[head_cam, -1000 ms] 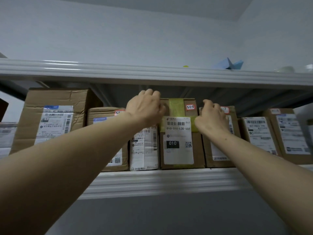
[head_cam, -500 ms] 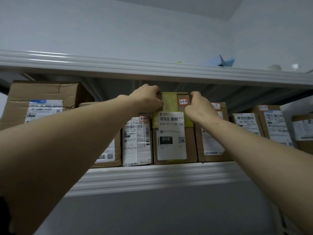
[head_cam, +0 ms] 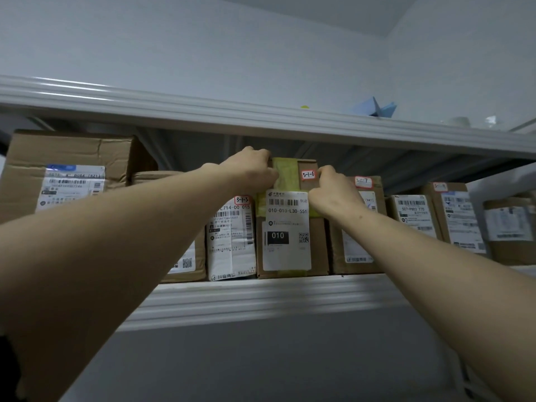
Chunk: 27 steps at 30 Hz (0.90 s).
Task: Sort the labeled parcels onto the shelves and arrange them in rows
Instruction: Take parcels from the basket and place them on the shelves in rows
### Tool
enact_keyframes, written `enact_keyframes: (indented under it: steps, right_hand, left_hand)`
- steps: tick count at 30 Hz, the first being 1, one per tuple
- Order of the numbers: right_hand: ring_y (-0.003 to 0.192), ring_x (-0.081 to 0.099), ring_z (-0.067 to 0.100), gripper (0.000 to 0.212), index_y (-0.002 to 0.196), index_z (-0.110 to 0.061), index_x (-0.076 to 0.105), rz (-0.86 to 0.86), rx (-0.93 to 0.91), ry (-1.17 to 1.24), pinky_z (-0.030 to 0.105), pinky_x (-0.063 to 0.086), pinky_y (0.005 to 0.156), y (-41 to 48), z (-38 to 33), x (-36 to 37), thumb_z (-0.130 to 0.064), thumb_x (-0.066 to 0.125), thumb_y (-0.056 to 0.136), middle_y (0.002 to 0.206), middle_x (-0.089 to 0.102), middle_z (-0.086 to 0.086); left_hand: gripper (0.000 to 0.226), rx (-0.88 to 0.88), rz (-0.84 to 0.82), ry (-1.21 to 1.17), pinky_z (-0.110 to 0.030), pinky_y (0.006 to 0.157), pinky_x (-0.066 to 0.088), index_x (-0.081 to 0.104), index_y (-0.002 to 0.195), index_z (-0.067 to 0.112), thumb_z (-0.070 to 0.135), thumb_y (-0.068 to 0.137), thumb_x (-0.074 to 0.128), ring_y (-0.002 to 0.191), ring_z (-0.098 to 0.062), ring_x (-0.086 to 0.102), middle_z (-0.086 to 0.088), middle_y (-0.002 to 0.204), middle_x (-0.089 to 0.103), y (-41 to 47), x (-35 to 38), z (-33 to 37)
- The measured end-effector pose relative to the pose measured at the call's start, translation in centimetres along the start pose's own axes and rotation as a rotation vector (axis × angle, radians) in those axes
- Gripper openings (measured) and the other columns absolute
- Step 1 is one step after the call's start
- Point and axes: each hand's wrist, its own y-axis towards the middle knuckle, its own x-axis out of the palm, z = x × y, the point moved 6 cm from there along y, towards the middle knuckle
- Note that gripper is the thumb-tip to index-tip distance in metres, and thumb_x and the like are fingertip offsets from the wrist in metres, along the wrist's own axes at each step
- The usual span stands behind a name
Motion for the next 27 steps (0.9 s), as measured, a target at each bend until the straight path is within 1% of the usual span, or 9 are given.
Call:
enact_keyframes:
  steps: [7, 9, 11, 13, 16, 19, 23, 25, 27]
  right_hand:
    - [0.116, 0.051, 0.027, 0.052, 0.140, -0.011, 0.035, 0.068, -0.025, 0.058, 0.037, 0.047, 0.086, -0.1, 1.8, -1.9, -0.006, 0.047, 0.089, 0.133, 0.050, 0.012]
    - [0.118, 0.051, 0.026, 0.054, 0.142, -0.014, 0.036, 0.118, -0.031, 0.115, 0.040, 0.048, 0.090, -0.3, 3.7, -3.4, -0.005, 0.047, 0.090, 0.135, 0.049, 0.010]
    - [0.122, 0.048, 0.025, 0.050, 0.141, -0.015, 0.038, 0.160, -0.012, 0.181, 0.041, 0.046, 0.096, -0.4, 6.2, -5.1, -0.006, 0.046, 0.092, 0.138, 0.047, 0.009]
    - [0.126, 0.045, 0.026, 0.046, 0.141, -0.014, 0.038, 0.165, 0.022, 0.218, 0.036, 0.042, 0.096, -0.6, 9.0, -6.3, -0.008, 0.045, 0.096, 0.142, 0.044, 0.010]
    - [0.125, 0.046, 0.026, 0.049, 0.143, -0.015, 0.035, 0.063, 0.058, 0.220, 0.035, 0.042, 0.092, -0.6, 12.7, -6.8, -0.007, 0.044, 0.096, 0.145, 0.040, 0.009]
    - [0.121, 0.048, 0.026, 0.048, 0.142, -0.012, 0.037, -0.072, 0.049, 0.212, 0.038, 0.044, 0.092, -0.5, 15.2, -6.5, -0.005, 0.043, 0.094, 0.141, 0.044, 0.011]
    - [0.114, 0.051, 0.032, 0.035, 0.122, -0.002, 0.053, -0.235, 0.005, 0.171, 0.041, 0.045, 0.092, -1.2, 16.5, -4.9, -0.003, 0.042, 0.089, 0.122, 0.055, 0.017]
    - [0.099, 0.054, 0.031, 0.016, 0.093, -0.004, 0.059, -0.301, -0.011, 0.140, 0.035, 0.046, 0.075, -1.6, 16.7, -4.2, -0.004, 0.044, 0.086, 0.100, 0.058, 0.015]
    - [0.079, 0.050, 0.023, 0.016, 0.071, -0.011, 0.045, -0.364, -0.018, 0.109, 0.029, 0.038, 0.059, -2.0, 16.8, -3.5, -0.006, 0.045, 0.086, 0.079, 0.049, 0.007]
  left_hand:
    - [0.048, -0.032, 0.014, 0.051, -0.040, 0.097, 0.039, 0.040, 0.140, 0.012, 0.030, 0.097, 0.032, 0.125, -0.033, 0.043, -0.015, 0.143, 0.037, -0.6, -0.7, 0.6]
    - [0.045, -0.012, 0.132, 0.090, -0.040, 0.096, 0.039, 0.045, 0.137, 0.010, 0.029, 0.097, 0.034, 0.124, -0.032, 0.043, -0.015, 0.140, 0.039, -1.1, -1.5, 1.9]
    - [0.042, 0.087, 0.290, 0.133, -0.039, 0.097, 0.038, 0.049, 0.134, 0.010, 0.024, 0.096, 0.037, 0.124, -0.029, 0.041, -0.012, 0.135, 0.043, -1.8, -2.0, 4.4]
    - [0.041, 0.197, 0.354, 0.119, -0.036, 0.098, 0.035, 0.052, 0.133, 0.013, 0.020, 0.095, 0.037, 0.125, -0.026, 0.040, -0.009, 0.133, 0.046, -2.1, -1.5, 7.5]
    - [0.046, 0.238, 0.259, 0.117, -0.034, 0.106, 0.029, 0.044, 0.141, 0.015, 0.020, 0.096, 0.036, 0.133, -0.024, 0.035, -0.008, 0.143, 0.044, -0.9, 0.6, 11.9]
    - [0.051, 0.134, 0.124, 0.170, -0.037, 0.117, 0.010, 0.031, 0.148, 0.016, 0.023, 0.097, 0.033, 0.142, -0.020, 0.026, -0.008, 0.152, 0.035, 1.4, 3.6, 14.9]
    - [0.051, -0.050, -0.026, 0.203, -0.044, 0.119, -0.007, 0.026, 0.149, 0.016, 0.031, 0.101, 0.027, 0.145, -0.020, 0.022, -0.006, 0.153, 0.034, 3.0, 7.2, 16.1]
    - [0.048, -0.101, -0.057, 0.218, -0.046, 0.118, -0.007, 0.034, 0.146, 0.015, 0.035, 0.102, 0.025, 0.143, -0.022, 0.025, -0.006, 0.150, 0.039, 3.0, 8.0, 16.6]
    - [0.045, -0.121, -0.056, 0.226, -0.047, 0.118, -0.006, 0.041, 0.141, 0.015, 0.034, 0.103, 0.025, 0.141, -0.022, 0.030, -0.006, 0.145, 0.045, 2.9, 8.3, 16.9]
